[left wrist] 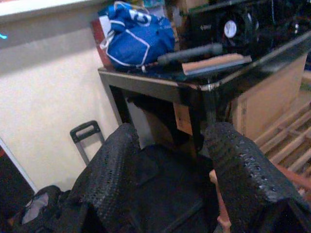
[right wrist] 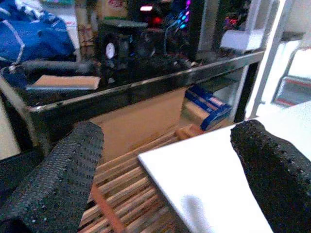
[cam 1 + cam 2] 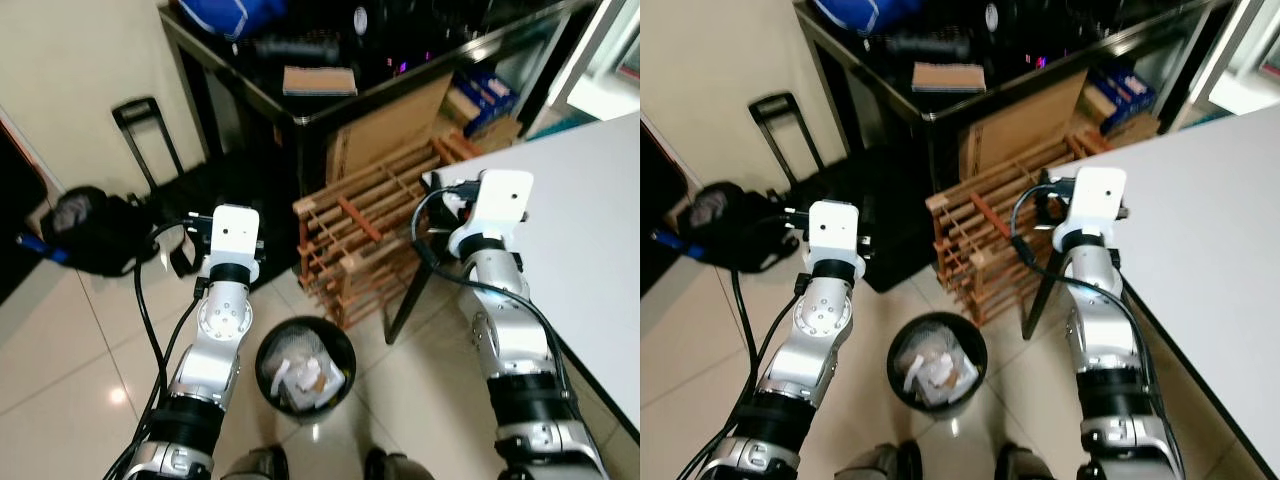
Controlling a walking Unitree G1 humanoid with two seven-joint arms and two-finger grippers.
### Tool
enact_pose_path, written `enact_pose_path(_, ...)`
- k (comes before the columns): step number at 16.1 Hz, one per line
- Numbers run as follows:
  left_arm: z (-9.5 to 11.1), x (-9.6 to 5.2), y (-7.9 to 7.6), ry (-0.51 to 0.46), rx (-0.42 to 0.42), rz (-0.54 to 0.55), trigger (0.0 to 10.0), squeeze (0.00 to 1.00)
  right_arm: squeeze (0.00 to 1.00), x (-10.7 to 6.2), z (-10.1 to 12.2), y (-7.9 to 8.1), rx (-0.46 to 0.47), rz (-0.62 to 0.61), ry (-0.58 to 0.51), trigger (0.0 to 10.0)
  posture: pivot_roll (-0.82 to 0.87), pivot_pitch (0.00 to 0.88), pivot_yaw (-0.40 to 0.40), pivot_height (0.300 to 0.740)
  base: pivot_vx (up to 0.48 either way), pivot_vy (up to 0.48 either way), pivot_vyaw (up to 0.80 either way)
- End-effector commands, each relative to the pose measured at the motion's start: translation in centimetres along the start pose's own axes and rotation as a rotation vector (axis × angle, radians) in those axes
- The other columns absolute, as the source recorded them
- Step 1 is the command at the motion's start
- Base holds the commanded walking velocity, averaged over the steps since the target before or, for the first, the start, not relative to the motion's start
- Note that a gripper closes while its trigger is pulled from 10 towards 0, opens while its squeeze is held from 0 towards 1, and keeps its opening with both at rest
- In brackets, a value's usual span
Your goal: Picking trash to rubbish bin
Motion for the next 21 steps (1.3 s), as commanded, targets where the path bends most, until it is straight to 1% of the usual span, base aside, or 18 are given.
enact_pose_path(1,-0.4,0.2,-0.2,0.019,0.004,-0.022,10.0,0.00,0.00,0.1,-0.2,-0.5,-0.007,-0.023,-0.001,10.0,-0.06,0.066,0.034,0.740,0.000,0.000,0.00)
enact_pose_path(5,-1.0,0.2,-0.6,0.048,-0.023,-0.034,10.0,0.00,0.00,-0.4,-1.0,-0.5,0.006,-0.033,0.012,10.0,-0.07,0.050,0.033,0.740,0.000,0.000,0.00)
enact_pose_path(7,-1.0,0.2,-0.7,0.049,-0.024,-0.034,10.0,0.00,0.00,-0.8,-1.7,0.0,0.015,-0.021,0.030,10.0,-0.06,0.057,0.031,0.740,0.000,0.000,0.00)
enact_pose_path(8,-1.1,0.0,-0.7,0.050,-0.024,-0.034,10.0,0.00,0.00,-1.0,-1.9,0.4,0.020,-0.004,0.037,10.0,-0.06,0.068,0.029,0.740,0.000,0.000,0.00)
enact_pose_path(10,-1.3,-0.3,-0.6,0.057,-0.021,-0.034,10.0,0.00,0.00,-1.3,-2.1,0.7,0.023,0.008,0.042,10.0,-0.06,0.084,0.027,0.740,0.000,0.000,0.00)
enact_pose_path(12,-1.7,-1.0,-0.6,0.066,-0.018,-0.037,10.0,0.00,0.00,-1.8,-2.2,0.5,0.025,0.011,0.046,10.0,-0.05,0.113,0.024,0.740,0.000,0.000,0.00)
enact_pose_path(13,-1.7,-1.0,-0.6,0.066,-0.018,-0.037,10.0,0.00,0.00,-1.8,-2.2,0.5,0.025,0.011,0.046,10.0,-0.05,0.113,0.024,0.740,0.000,0.000,0.00)
enact_pose_path(15,-1.9,-1.6,-0.6,0.075,-0.019,-0.041,10.0,0.00,0.00,-2.4,-2.7,0.1,0.022,0.003,0.065,10.0,-0.05,0.135,0.022,0.740,0.000,0.000,0.00)
enact_pose_path(19,-2.2,-2.0,-0.6,0.085,-0.017,-0.042,10.0,0.00,0.00,-2.9,-2.9,0.2,0.024,0.009,0.077,10.0,-0.05,0.148,0.013,0.740,0.000,0.000,0.00)
enact_pose_path(21,-2.3,-2.5,-0.8,0.097,-0.017,-0.049,10.0,0.00,0.00,-3.2,-2.8,0.4,0.028,0.029,0.080,10.0,-0.04,0.149,0.008,0.740,0.000,0.000,0.00)
Point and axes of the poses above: a point about 5 cm out from each wrist's last joint towards the gripper, its own x axis pointing out of the wrist towards the gripper, its own z axis along the axis of the wrist's last joint, y = z × x, the point moved 3 cm from there along x, pointing out of the wrist towards the gripper, and after that the axes turned 9 degrees about x, right-handed, at the moved point
